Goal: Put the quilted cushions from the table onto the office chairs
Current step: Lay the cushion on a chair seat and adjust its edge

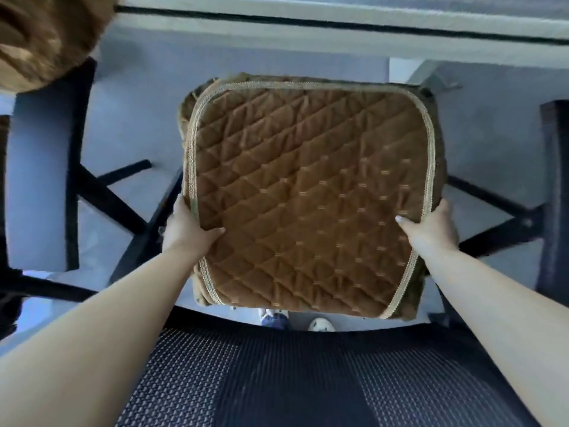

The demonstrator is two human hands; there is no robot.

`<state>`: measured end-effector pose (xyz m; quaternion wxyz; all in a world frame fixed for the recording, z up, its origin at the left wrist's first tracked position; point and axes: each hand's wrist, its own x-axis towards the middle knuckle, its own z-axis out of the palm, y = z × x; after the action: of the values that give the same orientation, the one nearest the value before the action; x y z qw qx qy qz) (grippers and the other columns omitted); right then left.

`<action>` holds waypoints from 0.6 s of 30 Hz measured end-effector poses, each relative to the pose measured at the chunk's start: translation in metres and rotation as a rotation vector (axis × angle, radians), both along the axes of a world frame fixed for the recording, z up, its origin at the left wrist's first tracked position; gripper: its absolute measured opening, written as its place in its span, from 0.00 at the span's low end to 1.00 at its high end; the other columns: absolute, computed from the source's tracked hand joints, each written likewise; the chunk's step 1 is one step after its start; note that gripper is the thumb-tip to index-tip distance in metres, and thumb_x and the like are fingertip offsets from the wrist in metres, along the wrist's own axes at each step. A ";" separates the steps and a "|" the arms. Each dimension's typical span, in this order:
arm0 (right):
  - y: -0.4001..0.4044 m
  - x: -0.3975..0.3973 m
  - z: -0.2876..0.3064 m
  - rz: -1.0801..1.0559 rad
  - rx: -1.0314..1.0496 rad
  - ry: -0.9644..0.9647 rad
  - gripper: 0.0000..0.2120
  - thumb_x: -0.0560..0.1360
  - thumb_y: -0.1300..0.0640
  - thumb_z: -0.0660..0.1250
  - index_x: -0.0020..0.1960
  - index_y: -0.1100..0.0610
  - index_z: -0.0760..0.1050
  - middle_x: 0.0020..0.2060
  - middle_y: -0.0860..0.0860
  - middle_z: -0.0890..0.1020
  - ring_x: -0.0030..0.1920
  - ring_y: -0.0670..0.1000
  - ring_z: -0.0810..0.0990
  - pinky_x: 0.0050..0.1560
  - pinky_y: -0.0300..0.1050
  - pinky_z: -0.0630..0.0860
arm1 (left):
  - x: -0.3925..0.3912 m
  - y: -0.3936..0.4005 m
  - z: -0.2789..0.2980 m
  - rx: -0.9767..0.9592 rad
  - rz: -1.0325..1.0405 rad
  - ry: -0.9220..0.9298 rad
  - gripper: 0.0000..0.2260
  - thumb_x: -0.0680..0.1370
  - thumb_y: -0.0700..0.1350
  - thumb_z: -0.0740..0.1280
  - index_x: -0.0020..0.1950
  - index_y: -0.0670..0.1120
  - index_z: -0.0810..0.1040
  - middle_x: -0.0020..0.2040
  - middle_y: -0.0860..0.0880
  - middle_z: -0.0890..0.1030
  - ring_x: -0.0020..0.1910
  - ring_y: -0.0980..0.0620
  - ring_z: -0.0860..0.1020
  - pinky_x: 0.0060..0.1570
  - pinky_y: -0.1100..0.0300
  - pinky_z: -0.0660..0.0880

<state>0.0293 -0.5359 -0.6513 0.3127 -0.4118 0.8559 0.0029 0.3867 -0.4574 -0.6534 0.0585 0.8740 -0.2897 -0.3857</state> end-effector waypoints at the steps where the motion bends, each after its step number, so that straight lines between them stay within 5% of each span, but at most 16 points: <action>1: 0.004 0.000 0.001 0.002 0.004 -0.004 0.36 0.73 0.52 0.70 0.73 0.60 0.56 0.62 0.60 0.75 0.59 0.63 0.76 0.50 0.51 0.72 | 0.000 0.004 0.001 0.020 0.007 -0.003 0.45 0.69 0.46 0.77 0.77 0.46 0.52 0.73 0.41 0.66 0.70 0.39 0.67 0.65 0.44 0.68; 4: 0.013 0.001 0.004 0.002 0.007 -0.006 0.37 0.73 0.52 0.71 0.74 0.60 0.55 0.62 0.61 0.74 0.58 0.63 0.76 0.50 0.50 0.74 | -0.003 0.008 0.001 0.073 0.013 0.006 0.48 0.69 0.47 0.76 0.78 0.47 0.48 0.75 0.40 0.62 0.72 0.38 0.64 0.68 0.42 0.66; 9: 0.012 0.011 0.013 0.057 -0.089 0.065 0.37 0.69 0.50 0.74 0.72 0.58 0.61 0.69 0.60 0.67 0.69 0.61 0.66 0.67 0.59 0.67 | -0.022 -0.008 0.013 -0.006 -0.215 -0.161 0.47 0.69 0.50 0.76 0.78 0.49 0.47 0.77 0.39 0.53 0.76 0.37 0.53 0.72 0.41 0.57; 13: -0.003 0.050 0.027 0.446 -0.219 0.027 0.38 0.71 0.49 0.72 0.75 0.53 0.57 0.76 0.56 0.57 0.76 0.58 0.54 0.71 0.57 0.59 | -0.054 -0.038 0.020 -0.168 -0.567 -0.174 0.43 0.72 0.50 0.73 0.79 0.52 0.49 0.79 0.43 0.50 0.78 0.42 0.44 0.75 0.40 0.49; 18: -0.042 0.109 0.008 0.777 0.052 0.083 0.43 0.71 0.41 0.69 0.76 0.42 0.46 0.78 0.49 0.43 0.77 0.57 0.42 0.68 0.70 0.59 | -0.078 -0.086 0.002 -0.049 -0.652 -0.152 0.42 0.73 0.53 0.72 0.78 0.58 0.48 0.80 0.46 0.44 0.78 0.40 0.40 0.71 0.32 0.49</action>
<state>0.1386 -0.5780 -0.6437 0.2637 -0.6969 0.6476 0.1595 0.3089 -0.5434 -0.6512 -0.0687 0.7599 -0.5668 -0.3107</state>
